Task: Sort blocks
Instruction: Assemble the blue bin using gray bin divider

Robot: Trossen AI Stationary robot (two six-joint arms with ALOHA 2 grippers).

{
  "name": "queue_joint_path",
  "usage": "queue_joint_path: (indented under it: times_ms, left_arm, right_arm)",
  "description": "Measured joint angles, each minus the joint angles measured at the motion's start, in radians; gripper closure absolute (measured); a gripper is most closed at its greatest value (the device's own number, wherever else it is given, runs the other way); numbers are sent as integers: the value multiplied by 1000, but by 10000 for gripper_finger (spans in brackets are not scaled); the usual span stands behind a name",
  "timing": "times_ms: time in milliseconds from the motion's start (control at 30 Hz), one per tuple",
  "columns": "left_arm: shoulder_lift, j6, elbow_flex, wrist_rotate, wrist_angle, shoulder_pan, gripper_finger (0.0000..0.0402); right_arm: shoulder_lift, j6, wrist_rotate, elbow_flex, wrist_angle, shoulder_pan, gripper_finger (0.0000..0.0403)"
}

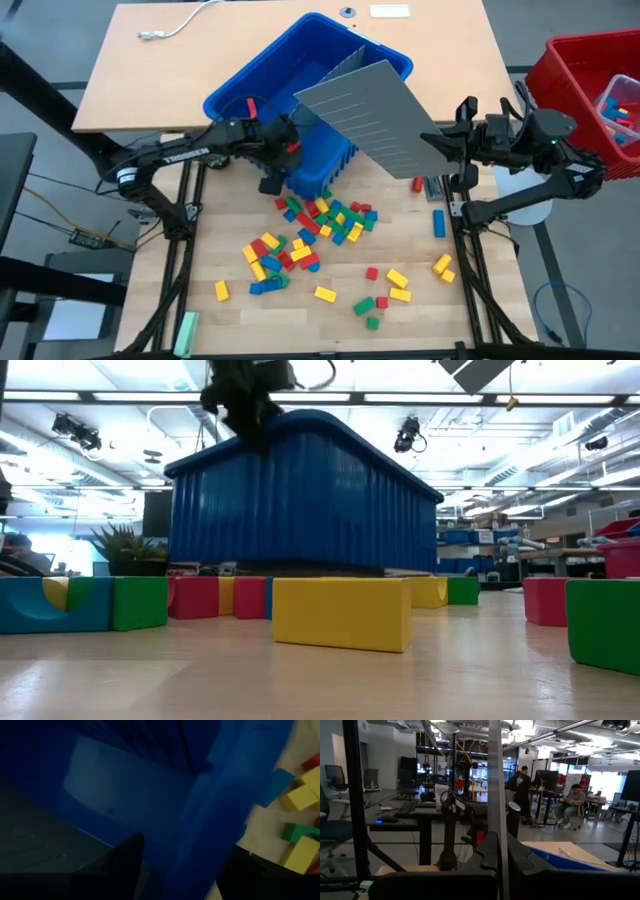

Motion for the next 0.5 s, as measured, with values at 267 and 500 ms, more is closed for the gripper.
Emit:
queue_joint_path:
  times_ms: [267, 500]
  left_arm:
    - [24, 81, 16, 1, 84, -18, 293]
    - [27, -3, 90, -4, 162, -38, 313]
  right_arm:
    - [1, 0, -1, 0, -3, 0, 403]
    - [1, 0, -1, 0, -4, 0, 403]
